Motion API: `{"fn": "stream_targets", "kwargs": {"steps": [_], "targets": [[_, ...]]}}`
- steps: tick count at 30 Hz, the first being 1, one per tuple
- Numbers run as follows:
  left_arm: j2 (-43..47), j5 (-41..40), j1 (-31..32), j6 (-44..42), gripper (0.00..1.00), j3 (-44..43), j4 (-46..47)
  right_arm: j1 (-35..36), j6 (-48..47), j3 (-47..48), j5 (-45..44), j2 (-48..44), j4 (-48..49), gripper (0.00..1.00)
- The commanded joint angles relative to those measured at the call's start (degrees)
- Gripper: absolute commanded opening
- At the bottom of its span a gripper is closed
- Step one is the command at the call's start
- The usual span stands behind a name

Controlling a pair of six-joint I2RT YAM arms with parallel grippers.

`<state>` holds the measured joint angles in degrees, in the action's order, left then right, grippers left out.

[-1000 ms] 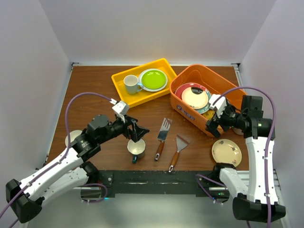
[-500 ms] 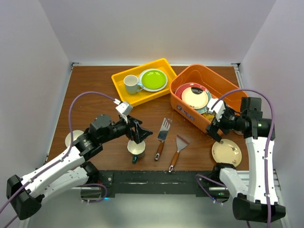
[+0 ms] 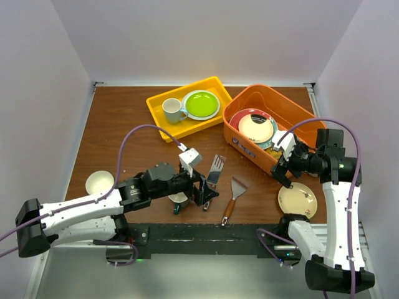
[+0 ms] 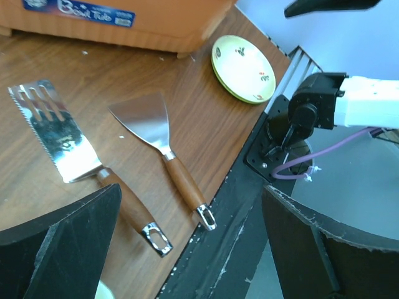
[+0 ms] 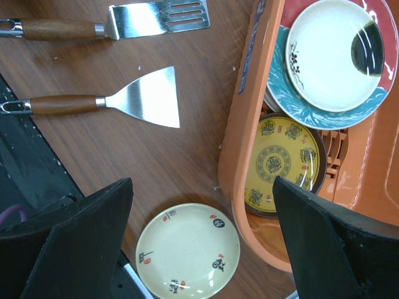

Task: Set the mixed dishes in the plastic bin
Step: Pick up the plate from the corner of the board.

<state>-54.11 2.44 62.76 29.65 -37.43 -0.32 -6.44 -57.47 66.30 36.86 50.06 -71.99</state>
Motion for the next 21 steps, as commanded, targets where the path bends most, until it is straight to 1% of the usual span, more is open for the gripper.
{"fn": "stream_targets", "kwargs": {"steps": [1,6,12,21], "targets": [[-2.23,-6.73,4.12,1.73,0.99,-4.14,2.87,-0.07,0.69,0.32,-0.56,-0.84,0.09,0.99],[-5.65,-9.38,7.72,1.90,1.00,-5.81,2.87,0.02,0.70,0.06,-1.18,-1.02,-0.08,0.99],[-8.91,-10.87,9.92,1.73,1.00,-7.04,3.57,0.02,1.31,0.49,-2.05,-1.28,-0.88,0.99],[-8.12,-13.33,10.27,-1.34,1.00,-7.48,2.16,0.02,5.70,1.46,-9.78,-4.44,-0.79,0.99]]}}
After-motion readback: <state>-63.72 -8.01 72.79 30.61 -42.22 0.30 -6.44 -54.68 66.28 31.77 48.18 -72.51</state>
